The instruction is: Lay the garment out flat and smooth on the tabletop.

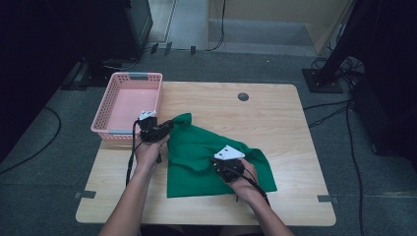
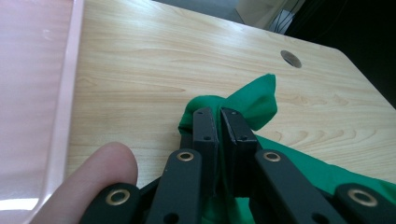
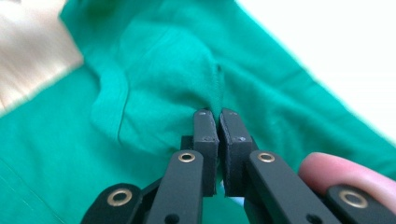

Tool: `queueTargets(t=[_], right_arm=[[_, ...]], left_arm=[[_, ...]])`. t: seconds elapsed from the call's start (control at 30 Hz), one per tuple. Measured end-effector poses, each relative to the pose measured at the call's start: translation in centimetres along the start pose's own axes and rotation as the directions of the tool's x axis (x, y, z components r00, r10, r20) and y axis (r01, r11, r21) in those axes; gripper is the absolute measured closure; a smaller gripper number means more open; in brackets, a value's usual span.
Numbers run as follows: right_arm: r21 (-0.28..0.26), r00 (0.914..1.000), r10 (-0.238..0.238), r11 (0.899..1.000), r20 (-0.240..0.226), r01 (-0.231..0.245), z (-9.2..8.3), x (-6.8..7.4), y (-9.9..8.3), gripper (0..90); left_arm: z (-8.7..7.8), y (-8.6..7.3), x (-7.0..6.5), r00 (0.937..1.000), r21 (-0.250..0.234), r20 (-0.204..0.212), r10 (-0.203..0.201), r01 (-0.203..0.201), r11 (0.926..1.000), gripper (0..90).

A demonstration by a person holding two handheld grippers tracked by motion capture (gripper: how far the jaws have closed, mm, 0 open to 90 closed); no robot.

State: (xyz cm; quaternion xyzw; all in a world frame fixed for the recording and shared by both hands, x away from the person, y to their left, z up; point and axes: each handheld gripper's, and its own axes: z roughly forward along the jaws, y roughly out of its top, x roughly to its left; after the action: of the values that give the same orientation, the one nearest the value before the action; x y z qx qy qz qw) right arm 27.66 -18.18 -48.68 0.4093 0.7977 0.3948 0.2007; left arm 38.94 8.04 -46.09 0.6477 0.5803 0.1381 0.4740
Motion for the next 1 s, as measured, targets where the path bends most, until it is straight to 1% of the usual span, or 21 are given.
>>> queueTargets(t=[0.03,0.13,0.17,0.2,0.23,0.27,0.33,0.4,0.47,0.53,0.6,0.63,0.73,0.83,0.87,0.9,0.93,0.97,1.0], right_arm=[[-0.015,1.0000,0.008,1.000,0.000,-0.008,-0.5,-0.2,0.3,87.8],[-0.076,0.9992,0.040,0.996,-0.004,-0.040,-2.7,-1.5,2.0,87.8],[-0.098,0.9989,0.046,0.994,0.001,-0.046,-3.7,-2.1,2.7,87.7],[-0.111,0.9988,0.048,0.993,0.004,-0.048,-4.2,-2.4,3.2,87.7],[-0.129,0.9987,0.049,0.991,0.016,-0.046,-5.0,-3.0,3.8,87.8],[-0.137,0.9985,0.048,0.990,0.026,-0.044,-5.4,-3.5,4.2,87.7],[-0.150,0.9972,0.048,0.988,0.056,-0.039,-6.2,-4.7,4.9,87.7],[-0.153,0.9940,0.074,0.986,0.080,-0.061,-6.6,-6.2,5.2,87.7],[-0.149,0.9905,0.096,0.985,0.098,-0.081,-6.7,-7.6,5.2,87.6],[-0.130,0.9872,0.111,0.987,0.114,-0.096,-6.4,-8.6,4.8,87.5],[-0.103,0.9850,0.122,0.989,0.122,-0.110,-5.7,-9.5,4.0,87.4],[-0.093,0.9841,0.128,0.989,0.123,-0.117,-5.4,-9.7,3.6,87.3],[-0.039,0.9815,0.137,0.990,0.134,-0.133,-4.0,-10.4,2.0,87.2],[0.000,0.9782,0.161,0.987,0.132,-0.162,-2.6,-10.8,0.4,87.2],[0.000,0.9782,0.161,0.987,0.132,-0.162,-2.6,-10.8,0.4,87.2],[0.006,0.9748,0.183,0.983,0.127,-0.185,-2.0,-11.0,-0.4,87.2],[0.004,0.9740,0.189,0.982,0.125,-0.191,-2.0,-10.9,-0.5,87.2],[-0.001,0.9744,0.188,0.982,0.123,-0.189,-2.0,-10.9,-0.5,87.2],[-0.001,0.9744,0.188,0.982,0.123,-0.189,-2.0,-10.9,-0.5,87.2]], left_arm=[[-0.1,0.0,0.1,1.0000,-0.002,-0.001,0.000,0.000,1.0000,86.6],[-0.3,0.2,0.2,0.9999,-0.009,0.005,-0.015,0.015,0.9998,86.6],[-0.4,0.3,0.2,0.9998,-0.012,0.008,-0.017,0.017,0.9998,86.6],[-0.5,0.4,0.1,0.9999,-0.015,0.009,-0.013,0.014,0.9998,86.6],[-0.7,0.4,0.0,0.9999,-0.017,0.012,-0.010,0.010,0.9998,86.6],[-0.8,0.5,-0.2,0.9998,-0.022,0.017,-0.009,0.010,0.9997,86.6],[-1.2,0.6,-0.7,0.9995,-0.030,0.031,0.002,-0.002,0.9996,86.6],[-1.4,0.7,-1.3,0.9989,-0.030,0.043,0.019,-0.017,0.9994,86.5],[-1.5,0.6,-1.8,0.9980,-0.027,0.054,0.034,-0.032,0.9991,86.3],[-1.4,0.4,-2.2,0.9971,-0.015,0.060,0.048,-0.047,0.9988,86.2],[-1.3,-0.1,-2.5,0.9958,-0.001,0.066,0.064,-0.064,0.9980,85.8],[-1.2,-0.4,-2.7,0.9955,0.012,0.065,0.070,-0.071,0.9974,85.7],[-0.4,-1.6,-2.7,0.9943,0.063,0.067,0.083,-0.087,0.9942,84.3],[0.6,-3.0,-2.3,0.9949,0.113,0.055,0.085,-0.090,0.9894,83.1],[0.6,-3.0,-2.3,0.9949,0.113,0.055,0.085,-0.090,0.9894,81.0],[0.8,-3.5,-2.1,0.9939,0.120,0.035,0.104,-0.108,0.9869,77.0],[0.8,-3.5,-2.1,0.9939,0.120,0.035,0.104,-0.108,0.9869,71.9],[0.6,-3.8,-2.1,0.9908,0.104,0.030,0.132,-0.134,0.9855,66.7],[0.6,-3.8,-2.1,0.9908,0.104,0.030,0.132,-0.134,0.9855,61.8]])
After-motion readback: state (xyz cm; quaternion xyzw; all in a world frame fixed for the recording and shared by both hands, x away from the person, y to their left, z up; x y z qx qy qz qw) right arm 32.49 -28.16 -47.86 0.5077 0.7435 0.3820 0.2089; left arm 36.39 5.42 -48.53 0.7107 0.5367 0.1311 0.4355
